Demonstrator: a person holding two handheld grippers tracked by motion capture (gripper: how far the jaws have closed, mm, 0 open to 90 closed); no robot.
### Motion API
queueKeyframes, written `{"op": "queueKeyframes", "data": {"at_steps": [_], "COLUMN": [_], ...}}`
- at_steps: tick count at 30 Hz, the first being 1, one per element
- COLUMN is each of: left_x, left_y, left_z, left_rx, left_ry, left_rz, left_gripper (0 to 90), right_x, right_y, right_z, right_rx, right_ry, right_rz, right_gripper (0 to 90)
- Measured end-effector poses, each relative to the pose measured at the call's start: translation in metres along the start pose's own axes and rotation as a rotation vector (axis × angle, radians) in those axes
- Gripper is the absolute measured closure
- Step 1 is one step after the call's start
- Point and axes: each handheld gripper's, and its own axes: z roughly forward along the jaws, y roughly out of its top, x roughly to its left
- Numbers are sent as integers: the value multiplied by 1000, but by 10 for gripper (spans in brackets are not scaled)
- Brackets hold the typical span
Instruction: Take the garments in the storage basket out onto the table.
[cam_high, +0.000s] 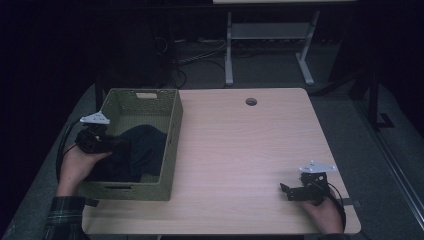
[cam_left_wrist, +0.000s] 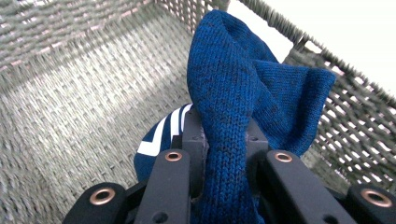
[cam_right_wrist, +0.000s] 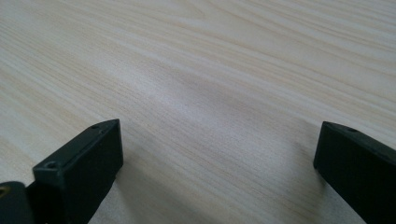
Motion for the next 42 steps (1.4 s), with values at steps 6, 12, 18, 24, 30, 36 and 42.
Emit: {"op": "queueKeyframes", "data": {"at_steps": [6, 12, 18, 24, 30, 36, 42], "left_x": [1, 2, 2, 2, 1, 0, -1], "left_y": [1, 2, 5, 9, 15, 23, 33], "left_z": [-10, -18, -30, -37, -44, -51, -65], "left_rx": [-77, -121, -169, -209, -249, -263, -297], "left_ry": [-9, -8, -1, 9, 8, 7, 4], "left_rz": [-30, -34, -37, -48, -47, -41, -37], "left_gripper": [771, 771, 771, 771, 772, 772, 772], "right_x": [0, 0, 0, 0, 0, 0, 0], "right_y": [0, 0, 0, 0, 0, 0, 0], "right_z": [0, 0, 0, 0, 0, 0, 0], "right_rx": [1, 1, 1, 0, 0, 0, -1], "right_ry": [0, 0, 0, 2, 1, 2, 2], "right_rz": [1, 1, 1, 2, 2, 1, 0], "right_gripper": [10, 10, 10, 10, 10, 10, 10]}}
